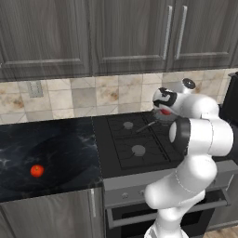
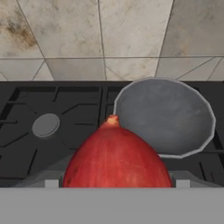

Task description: Place the pan on the rear right burner on the stove. Then place the tomato and the onion in the pan and turn on the rear right burner.

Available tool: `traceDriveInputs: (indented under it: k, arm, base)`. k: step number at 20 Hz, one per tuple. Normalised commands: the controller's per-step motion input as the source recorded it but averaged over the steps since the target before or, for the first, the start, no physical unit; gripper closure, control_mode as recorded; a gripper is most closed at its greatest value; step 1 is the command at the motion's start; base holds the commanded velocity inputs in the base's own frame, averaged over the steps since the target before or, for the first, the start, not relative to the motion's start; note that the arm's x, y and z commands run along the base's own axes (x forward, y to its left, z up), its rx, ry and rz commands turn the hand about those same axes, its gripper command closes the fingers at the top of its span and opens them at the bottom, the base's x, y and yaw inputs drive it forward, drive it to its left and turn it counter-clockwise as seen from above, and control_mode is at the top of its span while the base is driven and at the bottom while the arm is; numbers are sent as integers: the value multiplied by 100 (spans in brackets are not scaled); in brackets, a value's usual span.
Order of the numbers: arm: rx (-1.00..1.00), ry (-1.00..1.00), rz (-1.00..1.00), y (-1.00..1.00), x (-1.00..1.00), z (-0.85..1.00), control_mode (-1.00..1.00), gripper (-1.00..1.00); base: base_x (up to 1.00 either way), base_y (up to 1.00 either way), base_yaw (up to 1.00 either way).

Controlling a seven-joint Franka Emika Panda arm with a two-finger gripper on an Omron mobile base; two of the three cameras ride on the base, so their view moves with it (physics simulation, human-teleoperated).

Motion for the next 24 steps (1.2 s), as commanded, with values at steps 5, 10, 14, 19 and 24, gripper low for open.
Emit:
traceDriveInputs:
  k: [5, 10, 14, 19, 24]
  arm:
    - [0, 0, 0, -19, 16, -5, -100, 100]
    - [0, 0, 0, -20, 36, -8, -100, 100]
    - [0, 0, 0, -19, 23, -11, -100, 100]
    - [0, 0, 0, -13, 4, -20, -100, 100]
    - [0, 0, 0, -4, 6, -25, -100, 100]
  base:
    - [0, 0, 0]
    - [0, 0, 0]
    - [0, 0, 0]
    - [0, 0, 0]
    - [0, 0, 0]
